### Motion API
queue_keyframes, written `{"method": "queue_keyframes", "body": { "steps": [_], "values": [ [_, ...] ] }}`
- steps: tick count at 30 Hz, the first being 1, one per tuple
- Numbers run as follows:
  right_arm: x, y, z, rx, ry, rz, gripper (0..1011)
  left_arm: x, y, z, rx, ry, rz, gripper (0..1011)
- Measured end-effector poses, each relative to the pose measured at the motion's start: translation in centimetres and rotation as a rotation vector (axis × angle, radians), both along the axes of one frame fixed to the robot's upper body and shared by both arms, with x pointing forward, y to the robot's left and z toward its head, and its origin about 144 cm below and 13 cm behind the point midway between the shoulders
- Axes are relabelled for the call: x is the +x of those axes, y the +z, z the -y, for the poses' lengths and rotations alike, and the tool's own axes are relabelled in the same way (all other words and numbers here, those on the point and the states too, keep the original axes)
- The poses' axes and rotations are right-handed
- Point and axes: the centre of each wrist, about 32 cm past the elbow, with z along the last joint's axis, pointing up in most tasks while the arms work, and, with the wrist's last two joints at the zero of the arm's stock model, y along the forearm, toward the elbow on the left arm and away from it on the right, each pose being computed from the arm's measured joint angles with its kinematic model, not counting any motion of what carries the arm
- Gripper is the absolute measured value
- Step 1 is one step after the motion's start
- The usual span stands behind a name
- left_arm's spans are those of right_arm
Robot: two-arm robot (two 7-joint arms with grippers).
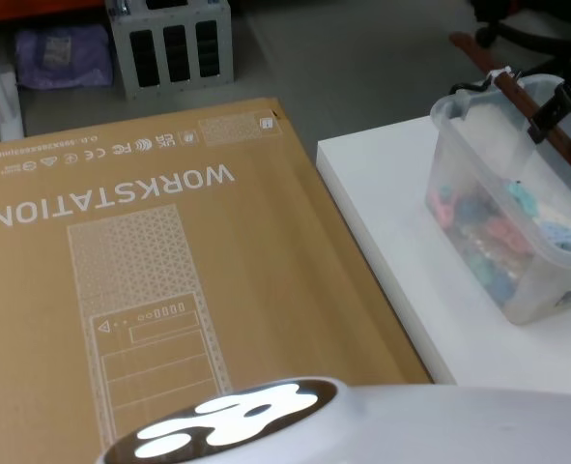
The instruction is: Use one hand to grasp the basket and place it at the designated location.
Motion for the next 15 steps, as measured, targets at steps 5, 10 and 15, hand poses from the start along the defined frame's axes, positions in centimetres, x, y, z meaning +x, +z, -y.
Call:
{"method": "queue_keyframes", "body": {
  "steps": [5,10,15],
  "values": [
    [0.0,-0.5,0.4,0.007,-0.003,-0.013,1000,0.0,0.0,0.0,0.000,0.000,0.000,0],
    [0.0,-1.0,0.8,0.019,0.001,-0.027,1000,0.0,0.0,0.0,0.000,0.000,0.000,0],
    [0.1,-1.8,1.1,0.040,0.014,-0.030,1000,0.0,0.0,0.0,0.000,0.000,0.000,0]
  ]
}}
